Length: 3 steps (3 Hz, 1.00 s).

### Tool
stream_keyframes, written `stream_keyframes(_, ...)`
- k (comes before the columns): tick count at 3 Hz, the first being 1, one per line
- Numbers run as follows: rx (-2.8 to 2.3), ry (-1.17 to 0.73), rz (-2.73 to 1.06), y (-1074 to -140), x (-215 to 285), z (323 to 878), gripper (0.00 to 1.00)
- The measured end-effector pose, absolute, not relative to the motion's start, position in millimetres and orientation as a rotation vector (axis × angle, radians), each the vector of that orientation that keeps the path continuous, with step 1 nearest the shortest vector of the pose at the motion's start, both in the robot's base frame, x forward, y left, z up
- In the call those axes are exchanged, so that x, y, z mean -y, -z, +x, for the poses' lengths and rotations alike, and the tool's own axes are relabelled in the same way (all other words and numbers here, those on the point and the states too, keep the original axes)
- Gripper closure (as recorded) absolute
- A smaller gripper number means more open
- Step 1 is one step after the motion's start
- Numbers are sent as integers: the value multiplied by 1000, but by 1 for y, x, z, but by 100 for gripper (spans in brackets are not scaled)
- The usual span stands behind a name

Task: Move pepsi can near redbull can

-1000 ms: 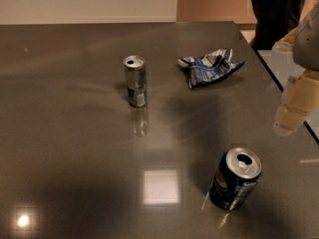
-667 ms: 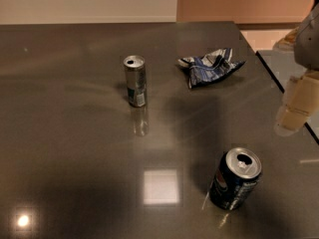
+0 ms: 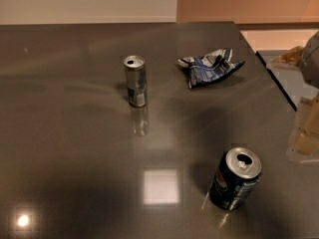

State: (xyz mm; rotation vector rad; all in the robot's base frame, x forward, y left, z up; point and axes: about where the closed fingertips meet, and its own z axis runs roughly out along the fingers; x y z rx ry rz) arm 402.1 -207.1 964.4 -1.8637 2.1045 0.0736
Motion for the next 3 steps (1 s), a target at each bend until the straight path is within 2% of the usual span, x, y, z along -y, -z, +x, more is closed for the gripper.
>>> stream_keyframes(3,-1846,-344,-2093,-921,172,333,0)
